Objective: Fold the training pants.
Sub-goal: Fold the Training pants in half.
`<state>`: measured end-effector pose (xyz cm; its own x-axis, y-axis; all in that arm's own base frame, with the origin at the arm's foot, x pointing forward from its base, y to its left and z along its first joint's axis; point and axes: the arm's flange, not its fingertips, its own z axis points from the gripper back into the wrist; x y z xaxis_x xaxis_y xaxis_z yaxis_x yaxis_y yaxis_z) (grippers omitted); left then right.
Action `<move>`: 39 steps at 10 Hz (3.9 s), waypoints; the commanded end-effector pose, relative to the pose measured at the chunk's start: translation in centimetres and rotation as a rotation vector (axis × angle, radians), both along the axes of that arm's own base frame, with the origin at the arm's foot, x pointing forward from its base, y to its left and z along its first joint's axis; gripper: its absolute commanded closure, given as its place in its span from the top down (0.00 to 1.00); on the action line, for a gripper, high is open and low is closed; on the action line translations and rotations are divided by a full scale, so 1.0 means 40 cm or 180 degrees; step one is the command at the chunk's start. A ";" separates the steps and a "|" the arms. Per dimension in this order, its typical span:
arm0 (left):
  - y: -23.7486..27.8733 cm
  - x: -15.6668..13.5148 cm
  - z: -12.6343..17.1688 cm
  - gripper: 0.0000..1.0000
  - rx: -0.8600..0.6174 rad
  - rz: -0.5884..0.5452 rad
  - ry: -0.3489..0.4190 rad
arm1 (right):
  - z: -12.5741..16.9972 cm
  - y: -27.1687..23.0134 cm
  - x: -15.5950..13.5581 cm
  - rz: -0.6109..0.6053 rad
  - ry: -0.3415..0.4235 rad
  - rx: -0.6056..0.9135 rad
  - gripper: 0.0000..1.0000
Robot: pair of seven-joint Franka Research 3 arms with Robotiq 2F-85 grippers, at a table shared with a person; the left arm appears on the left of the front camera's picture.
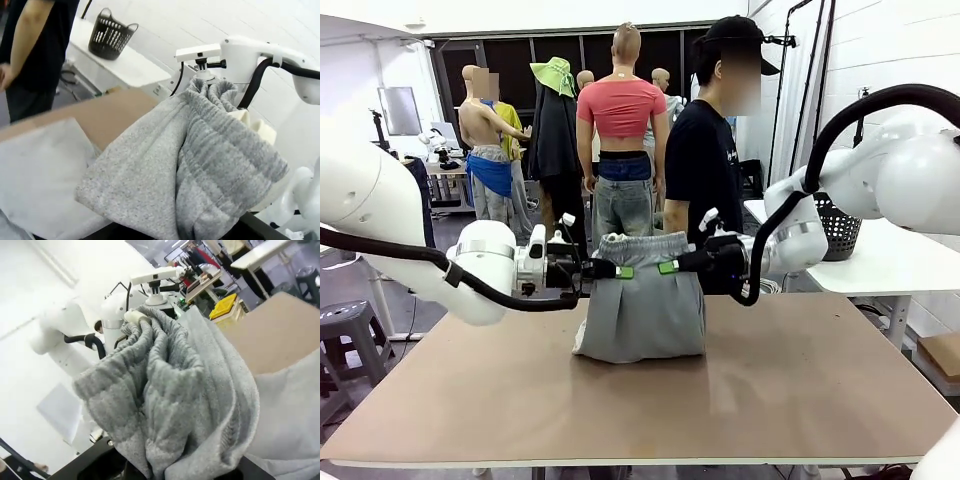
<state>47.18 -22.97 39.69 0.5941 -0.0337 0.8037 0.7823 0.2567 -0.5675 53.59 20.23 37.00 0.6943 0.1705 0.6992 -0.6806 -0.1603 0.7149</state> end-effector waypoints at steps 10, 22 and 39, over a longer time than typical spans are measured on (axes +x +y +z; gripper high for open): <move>0.009 0.065 -0.128 0.00 0.0001 0.0186 0.0650 | -0.131 -0.001 0.003 -0.0325 0.0514 -0.0114 0.00; 0.025 0.309 -0.221 0.00 0.0243 0.0649 0.1178 | -0.210 0.015 0.279 -0.0883 0.1132 -0.0371 0.00; 0.005 0.433 -0.273 0.00 0.0065 0.0742 0.1302 | -0.236 0.032 0.383 -0.0962 0.1313 -0.0392 0.00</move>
<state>63.39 -23.24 28.96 0.8462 0.1032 0.5227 0.4406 0.4160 -0.7955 67.31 21.61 27.02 0.9333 0.0162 0.3588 -0.3583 0.1108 0.9270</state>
